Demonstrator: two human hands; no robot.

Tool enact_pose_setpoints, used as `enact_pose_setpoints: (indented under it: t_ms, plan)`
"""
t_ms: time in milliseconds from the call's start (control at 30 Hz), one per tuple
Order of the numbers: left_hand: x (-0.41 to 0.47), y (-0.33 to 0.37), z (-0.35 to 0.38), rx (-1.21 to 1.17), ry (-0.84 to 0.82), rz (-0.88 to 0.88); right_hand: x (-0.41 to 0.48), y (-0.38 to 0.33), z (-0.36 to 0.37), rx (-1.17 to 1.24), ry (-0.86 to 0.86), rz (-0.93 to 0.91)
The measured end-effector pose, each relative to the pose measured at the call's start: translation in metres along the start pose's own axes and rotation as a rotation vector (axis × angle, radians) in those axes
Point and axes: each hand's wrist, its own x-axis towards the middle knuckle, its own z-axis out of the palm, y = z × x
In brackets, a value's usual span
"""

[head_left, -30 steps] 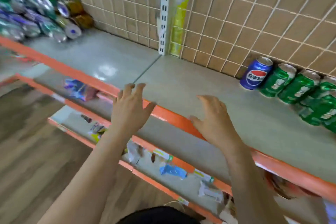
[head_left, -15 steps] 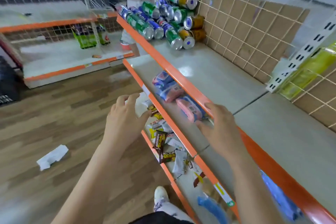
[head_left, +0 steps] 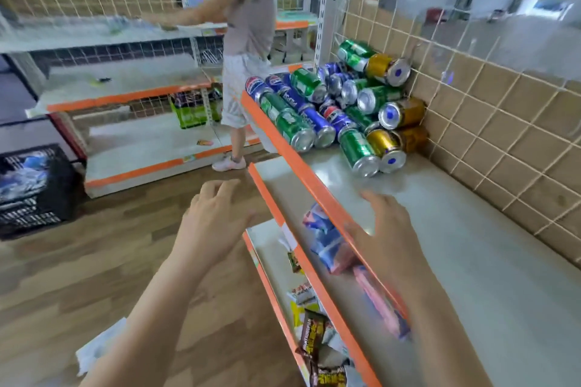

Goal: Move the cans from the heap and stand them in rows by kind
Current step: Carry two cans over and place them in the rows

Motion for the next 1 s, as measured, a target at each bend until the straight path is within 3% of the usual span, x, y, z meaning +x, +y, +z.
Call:
enact_pose_setpoints:
  t_ms: [267, 700, 1000]
  plan:
    - [0.111, 0.007, -0.003, 0.011, -0.029, 0.099, 0.089, -0.011, 0.026, -0.033, -0.012, 0.016]
    - [0.325, -0.003, -0.029, 0.006, -0.112, 0.527, 0.188, -0.065, 0.071, -0.132, 0.192, 0.268]
    - [0.381, 0.022, -0.003, -0.054, -0.234, 0.721, 0.218, -0.076, 0.072, -0.231, 0.274, 0.45]
